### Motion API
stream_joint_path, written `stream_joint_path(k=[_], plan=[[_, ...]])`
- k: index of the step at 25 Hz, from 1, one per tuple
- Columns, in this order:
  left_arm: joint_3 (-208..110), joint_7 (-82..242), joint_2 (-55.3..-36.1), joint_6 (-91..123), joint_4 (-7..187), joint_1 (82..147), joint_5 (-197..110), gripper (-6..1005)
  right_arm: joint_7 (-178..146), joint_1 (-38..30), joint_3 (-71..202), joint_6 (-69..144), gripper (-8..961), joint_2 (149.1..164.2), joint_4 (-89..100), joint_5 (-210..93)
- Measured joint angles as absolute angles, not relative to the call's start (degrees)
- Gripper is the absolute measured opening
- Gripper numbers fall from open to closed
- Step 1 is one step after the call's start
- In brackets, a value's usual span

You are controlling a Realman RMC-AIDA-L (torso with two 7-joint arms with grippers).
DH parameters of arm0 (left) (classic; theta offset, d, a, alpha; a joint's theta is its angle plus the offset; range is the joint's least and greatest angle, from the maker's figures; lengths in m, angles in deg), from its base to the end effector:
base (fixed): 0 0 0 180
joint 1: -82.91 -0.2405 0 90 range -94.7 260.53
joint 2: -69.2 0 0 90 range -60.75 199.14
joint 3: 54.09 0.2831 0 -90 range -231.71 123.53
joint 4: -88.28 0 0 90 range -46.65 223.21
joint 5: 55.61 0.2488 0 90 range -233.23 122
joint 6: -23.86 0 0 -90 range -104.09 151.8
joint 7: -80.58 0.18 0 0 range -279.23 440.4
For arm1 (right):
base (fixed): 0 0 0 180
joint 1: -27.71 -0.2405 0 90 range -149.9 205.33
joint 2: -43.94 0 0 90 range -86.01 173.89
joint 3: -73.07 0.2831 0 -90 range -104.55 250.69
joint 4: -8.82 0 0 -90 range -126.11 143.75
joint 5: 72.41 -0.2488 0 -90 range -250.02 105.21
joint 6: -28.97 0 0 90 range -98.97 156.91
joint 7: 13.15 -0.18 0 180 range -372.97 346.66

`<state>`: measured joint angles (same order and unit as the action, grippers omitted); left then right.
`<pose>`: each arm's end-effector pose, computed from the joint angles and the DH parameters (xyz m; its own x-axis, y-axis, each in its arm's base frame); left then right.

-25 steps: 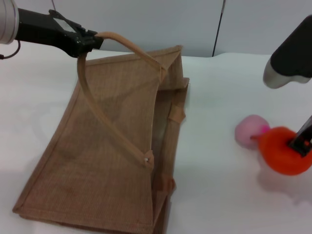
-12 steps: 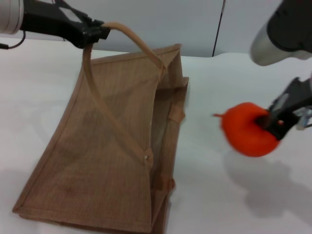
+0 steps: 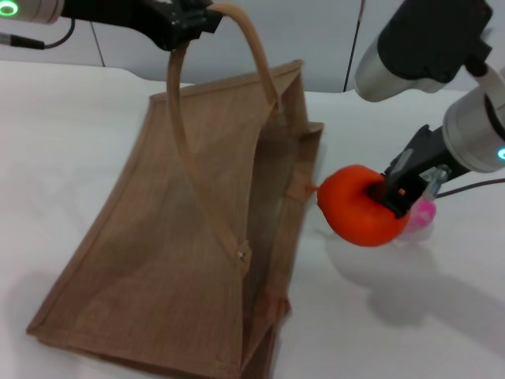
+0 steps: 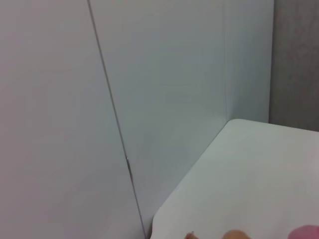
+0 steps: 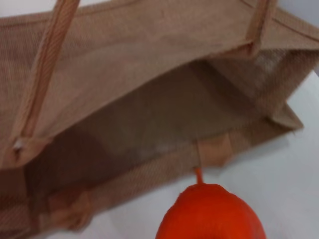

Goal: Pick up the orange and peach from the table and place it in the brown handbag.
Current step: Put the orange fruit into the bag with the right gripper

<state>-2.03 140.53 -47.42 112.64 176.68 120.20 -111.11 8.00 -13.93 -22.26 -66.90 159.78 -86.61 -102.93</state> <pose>-0.1173 0.4515 0.0975 0.9509 0.1640 0.2626 0.2777 -0.8269 -0.4890 0.0864 0.3905 -0.0422 0.8534 -0.4143 0.3162 -0.2414 -0.8519 -0.4648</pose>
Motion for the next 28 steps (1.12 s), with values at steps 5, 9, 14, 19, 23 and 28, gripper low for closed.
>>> stream_joint_path(k=[5,9,14,19,23,28], plan=[[-1.1,138.91,-47.42,112.89,179.41,120.28,-112.66,130,9.32,-15.01,-22.37,-62.46,84,159.78,-81.95,-105.0],[-1.09,137.46,-47.41,113.04,182.33,119.4,-113.79,130,10.71,-15.47,-22.12,-59.73,93,159.78,-78.85,-105.44],[-1.17,135.91,-47.37,113.11,187.42,116.6,-114.52,130,11.98,-16.7,-22.29,-56.17,103,159.78,-75.04,-107.25],[-1.47,135.62,-47.28,113.69,189.52,114.96,-116.21,131,13.11,-17.31,-22.28,-53.76,114,159.78,-74.02,-109.42],[-1.74,135.5,-47.25,113.82,190.25,114.36,-116.42,131,13.14,-18.44,-22.18,-52.87,122,159.78,-74.28,-109.56],[-1.88,135.41,-47.25,113.82,191.05,114.3,-116.44,131,14.42,-19.93,-22.37,-50.09,133,159.78,-74.09,-113.91]])
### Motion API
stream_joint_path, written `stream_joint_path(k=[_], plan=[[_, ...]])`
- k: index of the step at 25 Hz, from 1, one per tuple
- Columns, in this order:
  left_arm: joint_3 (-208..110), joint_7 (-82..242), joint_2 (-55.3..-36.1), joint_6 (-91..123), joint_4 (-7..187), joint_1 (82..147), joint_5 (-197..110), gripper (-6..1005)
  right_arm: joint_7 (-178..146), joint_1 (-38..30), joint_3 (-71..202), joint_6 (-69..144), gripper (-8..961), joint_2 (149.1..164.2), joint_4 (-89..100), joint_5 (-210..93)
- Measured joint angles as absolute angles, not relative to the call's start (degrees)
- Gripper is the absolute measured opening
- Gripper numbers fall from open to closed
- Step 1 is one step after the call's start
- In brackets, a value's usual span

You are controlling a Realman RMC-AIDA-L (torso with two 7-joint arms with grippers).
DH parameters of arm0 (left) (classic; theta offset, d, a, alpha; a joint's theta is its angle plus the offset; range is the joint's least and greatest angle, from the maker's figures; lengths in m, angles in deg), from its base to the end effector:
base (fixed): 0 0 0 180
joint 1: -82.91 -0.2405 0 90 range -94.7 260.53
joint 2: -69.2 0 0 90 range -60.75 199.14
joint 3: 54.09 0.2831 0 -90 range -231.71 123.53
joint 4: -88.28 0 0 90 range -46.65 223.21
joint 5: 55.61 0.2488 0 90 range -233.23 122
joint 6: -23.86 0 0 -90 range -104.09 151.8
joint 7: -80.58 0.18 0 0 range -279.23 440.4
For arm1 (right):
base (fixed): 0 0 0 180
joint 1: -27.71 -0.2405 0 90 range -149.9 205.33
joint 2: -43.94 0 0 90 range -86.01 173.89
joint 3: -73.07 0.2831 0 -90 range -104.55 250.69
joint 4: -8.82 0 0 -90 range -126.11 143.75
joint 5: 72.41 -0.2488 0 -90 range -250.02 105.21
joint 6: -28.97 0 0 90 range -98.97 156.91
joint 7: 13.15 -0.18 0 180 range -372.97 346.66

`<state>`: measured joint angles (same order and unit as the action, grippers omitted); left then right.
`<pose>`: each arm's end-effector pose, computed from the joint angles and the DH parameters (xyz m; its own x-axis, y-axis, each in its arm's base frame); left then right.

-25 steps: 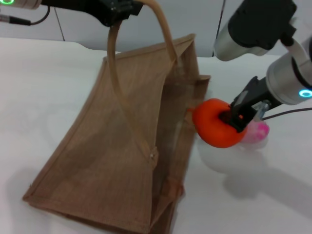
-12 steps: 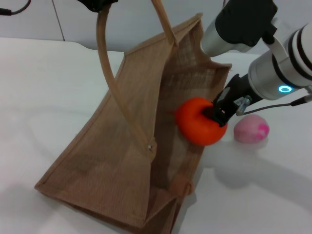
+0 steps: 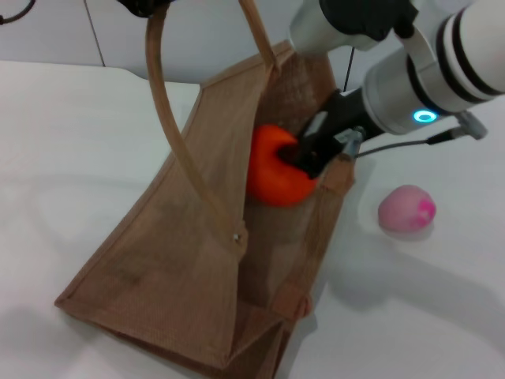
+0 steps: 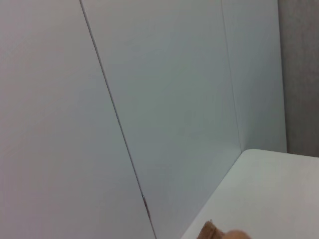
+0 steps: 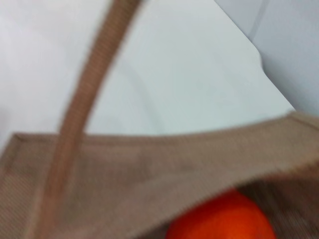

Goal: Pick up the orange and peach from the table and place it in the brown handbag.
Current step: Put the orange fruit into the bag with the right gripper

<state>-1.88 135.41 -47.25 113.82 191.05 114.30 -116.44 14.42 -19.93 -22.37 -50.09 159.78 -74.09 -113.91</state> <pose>-0.0955 0.4138 0.1334 0.9483 0.0811 0.3068 0.2486 -0.7907 -0.5594 0.0446 0.4231 -0.0828 0.9477 -0.2826 0.1486 -0.2133 -0.9067 -0.3640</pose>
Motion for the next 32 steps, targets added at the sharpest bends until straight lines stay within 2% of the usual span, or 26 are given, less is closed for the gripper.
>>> stream_joint_path(k=[19,25,30,32], plan=[[-1.13,135.16,-47.32,113.76,191.87,114.93,-117.98,133,22.69,-26.14,-24.17,-34.07,173,159.81,-57.51,-123.16],[-1.08,135.16,-47.34,113.76,191.9,115.01,-118.64,133,24.06,-25.77,-25.19,-28.81,415,159.86,-56.11,-124.1],[-1.09,135.17,-47.35,113.77,191.77,114.8,-118.72,133,24.08,-25.88,-25.28,-27.91,657,159.87,-54.48,-123.63],[-1.11,135.22,-47.35,113.77,191.62,114.64,-118.72,134,24.08,-25.85,-25.36,-28.09,721,159.87,-54.45,-123.53]])
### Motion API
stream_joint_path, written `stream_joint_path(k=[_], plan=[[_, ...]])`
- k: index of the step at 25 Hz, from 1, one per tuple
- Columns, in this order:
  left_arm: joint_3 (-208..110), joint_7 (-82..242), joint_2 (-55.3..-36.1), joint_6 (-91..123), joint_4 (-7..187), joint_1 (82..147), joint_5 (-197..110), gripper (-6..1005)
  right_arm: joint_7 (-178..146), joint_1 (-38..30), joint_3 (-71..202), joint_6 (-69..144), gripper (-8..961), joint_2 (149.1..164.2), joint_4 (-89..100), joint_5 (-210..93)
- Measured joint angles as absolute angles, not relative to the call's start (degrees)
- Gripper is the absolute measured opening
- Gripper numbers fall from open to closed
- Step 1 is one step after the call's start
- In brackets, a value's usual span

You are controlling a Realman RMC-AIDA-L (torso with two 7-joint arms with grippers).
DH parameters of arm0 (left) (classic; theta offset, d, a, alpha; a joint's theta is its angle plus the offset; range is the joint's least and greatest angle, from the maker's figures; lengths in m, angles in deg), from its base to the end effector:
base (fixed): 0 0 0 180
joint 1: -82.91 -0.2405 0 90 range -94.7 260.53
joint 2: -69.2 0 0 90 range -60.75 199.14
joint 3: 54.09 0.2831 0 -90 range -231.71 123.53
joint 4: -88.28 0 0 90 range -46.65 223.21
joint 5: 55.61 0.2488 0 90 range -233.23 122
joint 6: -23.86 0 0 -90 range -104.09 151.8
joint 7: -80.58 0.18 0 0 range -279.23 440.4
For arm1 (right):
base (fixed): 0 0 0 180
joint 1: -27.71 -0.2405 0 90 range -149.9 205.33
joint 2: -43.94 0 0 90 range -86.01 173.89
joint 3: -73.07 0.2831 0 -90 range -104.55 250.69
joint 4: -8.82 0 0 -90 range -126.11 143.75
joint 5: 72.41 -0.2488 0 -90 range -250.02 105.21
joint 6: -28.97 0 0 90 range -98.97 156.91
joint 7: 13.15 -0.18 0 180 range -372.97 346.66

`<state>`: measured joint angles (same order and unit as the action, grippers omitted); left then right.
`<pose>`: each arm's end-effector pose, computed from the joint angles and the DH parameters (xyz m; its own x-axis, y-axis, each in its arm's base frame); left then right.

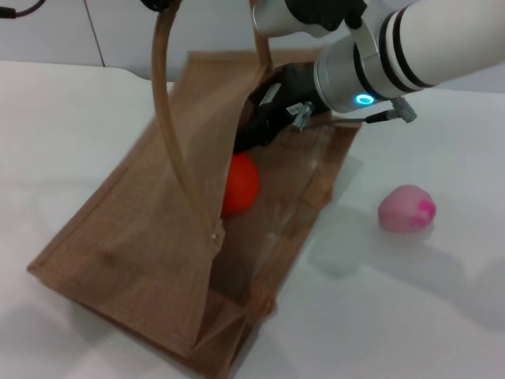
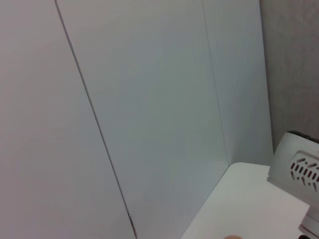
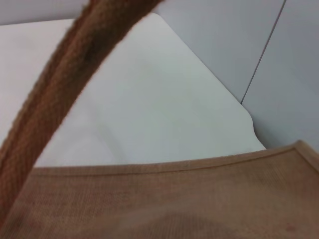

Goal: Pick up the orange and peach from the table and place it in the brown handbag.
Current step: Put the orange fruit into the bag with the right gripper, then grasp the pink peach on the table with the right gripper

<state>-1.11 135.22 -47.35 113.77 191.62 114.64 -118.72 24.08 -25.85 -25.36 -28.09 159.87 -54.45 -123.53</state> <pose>-0.0825 0.4098 0.1302 0.9441 0.0477 0.3262 0.2273 -0.8110 -0.5391 0.0408 0.4708 -0.1283 0.9760 -0.2179 0.0021 -0.2011 -0.9046 -0.3759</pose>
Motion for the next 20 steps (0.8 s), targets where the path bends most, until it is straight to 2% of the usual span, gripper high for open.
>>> stream_joint_path(k=[4,8,15,20], plan=[[-1.63,135.41,-47.34,113.76,191.47,114.12,-118.4,134,23.71,-25.6,-25.14,-30.0,849,159.8,-55.09,-123.22],[-1.96,135.58,-47.23,113.21,191.35,113.12,-118.02,134,21.81,-24.89,-24.39,-34.57,849,159.64,-57.49,-121.56],[-3.65,136.12,-47.12,113.07,189.48,112.9,-117.82,135,11.13,-17.69,-24.3,-48.08,850,159.73,-75.31,-103.18],[-3.9,137.25,-47.12,113.06,187.41,113.01,-117.42,135,10.04,-16.81,-23.65,-53.41,850,159.61,-76.92,-98.66]])
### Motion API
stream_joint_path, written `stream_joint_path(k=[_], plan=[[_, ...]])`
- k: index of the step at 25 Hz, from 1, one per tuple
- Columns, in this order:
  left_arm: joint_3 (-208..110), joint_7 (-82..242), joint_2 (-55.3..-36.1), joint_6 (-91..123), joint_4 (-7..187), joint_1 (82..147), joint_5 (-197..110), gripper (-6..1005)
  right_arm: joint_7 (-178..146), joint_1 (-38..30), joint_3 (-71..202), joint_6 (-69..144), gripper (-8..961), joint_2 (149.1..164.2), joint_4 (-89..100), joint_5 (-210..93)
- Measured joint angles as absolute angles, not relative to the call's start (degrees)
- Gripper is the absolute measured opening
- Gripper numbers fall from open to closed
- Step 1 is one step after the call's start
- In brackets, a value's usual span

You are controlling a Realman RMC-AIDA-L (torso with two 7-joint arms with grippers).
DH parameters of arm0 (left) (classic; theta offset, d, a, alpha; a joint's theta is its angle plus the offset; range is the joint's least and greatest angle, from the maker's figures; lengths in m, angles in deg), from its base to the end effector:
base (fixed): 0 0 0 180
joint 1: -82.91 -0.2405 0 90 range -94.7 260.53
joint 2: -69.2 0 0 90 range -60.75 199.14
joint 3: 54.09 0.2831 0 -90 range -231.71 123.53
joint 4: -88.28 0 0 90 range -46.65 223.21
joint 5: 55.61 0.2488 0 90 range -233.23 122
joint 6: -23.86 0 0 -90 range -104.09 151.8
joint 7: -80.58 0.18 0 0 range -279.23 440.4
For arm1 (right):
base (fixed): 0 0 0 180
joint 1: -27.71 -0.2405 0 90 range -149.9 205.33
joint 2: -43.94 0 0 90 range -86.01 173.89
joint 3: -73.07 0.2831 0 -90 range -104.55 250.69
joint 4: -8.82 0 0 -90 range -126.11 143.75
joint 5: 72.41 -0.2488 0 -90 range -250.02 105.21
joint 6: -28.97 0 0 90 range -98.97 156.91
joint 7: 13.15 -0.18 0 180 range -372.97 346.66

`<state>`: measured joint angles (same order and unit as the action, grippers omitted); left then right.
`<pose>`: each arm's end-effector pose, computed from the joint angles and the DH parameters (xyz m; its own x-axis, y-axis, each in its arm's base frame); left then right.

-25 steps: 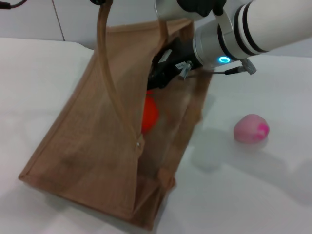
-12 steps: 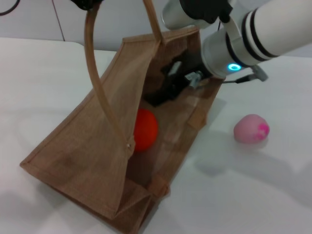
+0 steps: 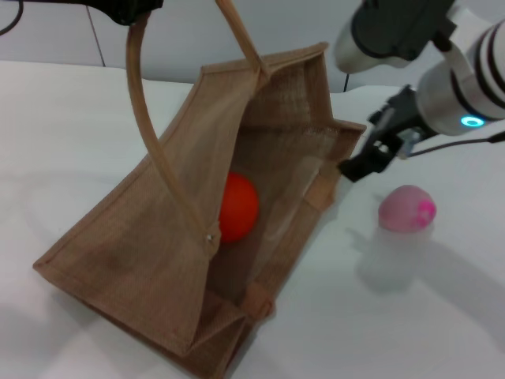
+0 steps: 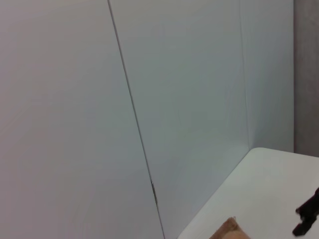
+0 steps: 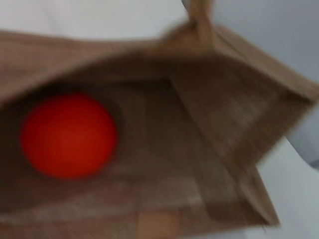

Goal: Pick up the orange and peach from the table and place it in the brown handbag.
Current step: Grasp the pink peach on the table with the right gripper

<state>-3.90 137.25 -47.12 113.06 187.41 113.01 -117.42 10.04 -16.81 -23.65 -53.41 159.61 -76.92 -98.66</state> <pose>-0.1195 0.4190 0.1363 0.9324 0.1240 0.3394 0.3041 -0.7764 -0.5519 0.0893 0.4370 -0.0581 0.8864 -0.3741 0.2728 -0.1741 -0.8152 -0.5524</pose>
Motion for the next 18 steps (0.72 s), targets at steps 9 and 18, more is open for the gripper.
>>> stream_joint_path(k=[9,18], plan=[[-3.91,137.28,-47.14,113.06,186.75,113.37,-116.38,136,10.38,-17.07,-23.15,-55.13,850,159.56,-68.72,-94.97],[-3.48,137.44,-47.14,113.07,185.59,113.96,-115.68,136,10.86,-17.08,-24.09,-55.26,851,159.7,-65.58,-94.89]])
